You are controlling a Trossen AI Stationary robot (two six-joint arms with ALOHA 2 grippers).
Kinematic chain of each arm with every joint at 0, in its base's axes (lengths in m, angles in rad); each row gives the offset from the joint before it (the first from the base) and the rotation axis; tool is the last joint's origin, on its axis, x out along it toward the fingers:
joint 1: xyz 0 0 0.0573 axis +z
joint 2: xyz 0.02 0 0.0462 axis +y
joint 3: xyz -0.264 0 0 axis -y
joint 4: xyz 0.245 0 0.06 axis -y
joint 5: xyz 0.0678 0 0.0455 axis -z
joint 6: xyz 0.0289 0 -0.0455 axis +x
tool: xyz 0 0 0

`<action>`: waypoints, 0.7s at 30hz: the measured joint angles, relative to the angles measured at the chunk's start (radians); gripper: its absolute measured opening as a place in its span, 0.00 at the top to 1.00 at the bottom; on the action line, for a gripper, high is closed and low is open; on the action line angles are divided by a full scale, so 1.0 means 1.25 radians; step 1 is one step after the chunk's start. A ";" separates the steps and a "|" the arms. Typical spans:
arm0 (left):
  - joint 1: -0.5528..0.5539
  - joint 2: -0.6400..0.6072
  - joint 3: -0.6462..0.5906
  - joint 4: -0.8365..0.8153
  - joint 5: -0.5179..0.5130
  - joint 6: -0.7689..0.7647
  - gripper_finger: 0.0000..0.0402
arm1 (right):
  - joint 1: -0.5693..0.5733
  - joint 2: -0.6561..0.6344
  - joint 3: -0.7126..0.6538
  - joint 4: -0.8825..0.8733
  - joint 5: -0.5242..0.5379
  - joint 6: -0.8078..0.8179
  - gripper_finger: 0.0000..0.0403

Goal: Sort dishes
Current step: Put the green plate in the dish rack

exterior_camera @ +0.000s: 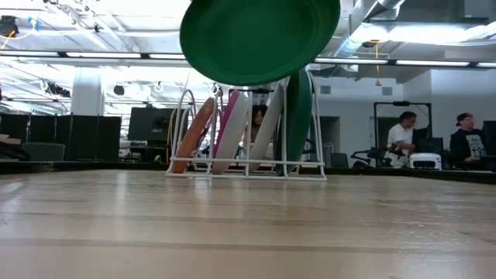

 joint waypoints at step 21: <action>0.016 0.029 0.000 0.061 -0.113 0.080 0.99 | 0.002 0.000 0.000 0.003 -0.027 0.003 0.92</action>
